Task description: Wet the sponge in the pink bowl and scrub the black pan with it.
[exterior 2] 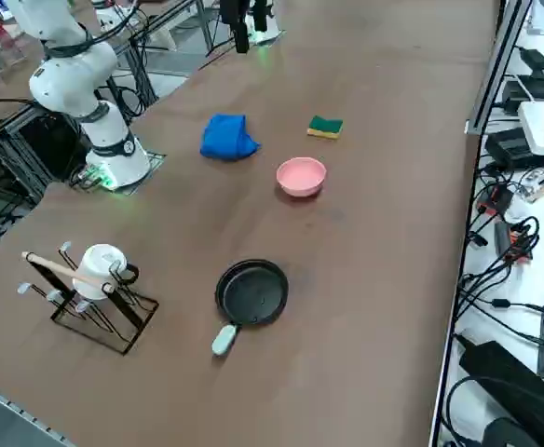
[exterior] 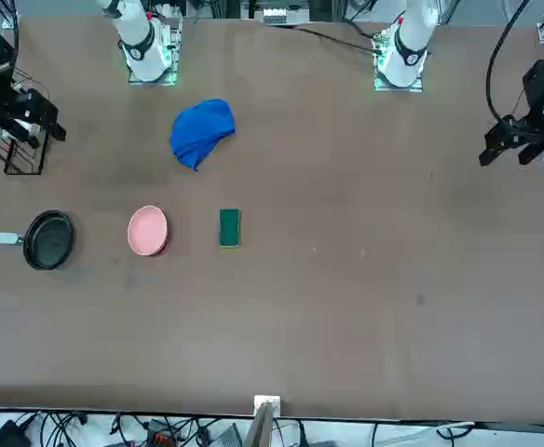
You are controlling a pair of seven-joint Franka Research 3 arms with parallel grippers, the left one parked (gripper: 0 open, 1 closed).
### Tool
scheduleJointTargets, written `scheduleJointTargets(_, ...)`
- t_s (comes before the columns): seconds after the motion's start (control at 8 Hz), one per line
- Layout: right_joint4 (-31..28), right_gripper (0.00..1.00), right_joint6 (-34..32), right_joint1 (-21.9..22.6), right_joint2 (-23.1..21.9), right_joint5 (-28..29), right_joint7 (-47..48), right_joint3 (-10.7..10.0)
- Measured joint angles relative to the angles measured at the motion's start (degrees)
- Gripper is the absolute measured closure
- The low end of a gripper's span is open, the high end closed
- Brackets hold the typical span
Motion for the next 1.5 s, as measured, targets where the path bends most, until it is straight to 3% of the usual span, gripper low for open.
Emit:
scheduleJointTargets(0.38, 0.04, 0.00, 0.14, 0.39, 0.41, 0.11, 0.00, 0.72)
scheduleJointTargets(0.62, 0.11, 0.00, 2.45, 4.98, 3.08, 0.26, 1.20, 2.59)
scheduleJointTargets(0.88, 0.59, 0.00, 7.92, 12.54, 8.78, 1.45, 7.64, 3.19)
scheduleJointTargets(1.12, 1.07, 0.00, 14.42, 17.48, 14.77, 5.80, 10.01, 3.33)
scheduleJointTargets(1.5, 1.09, 0.00, 25.87, 24.53, 24.28, 6.35, 17.18, 3.33)
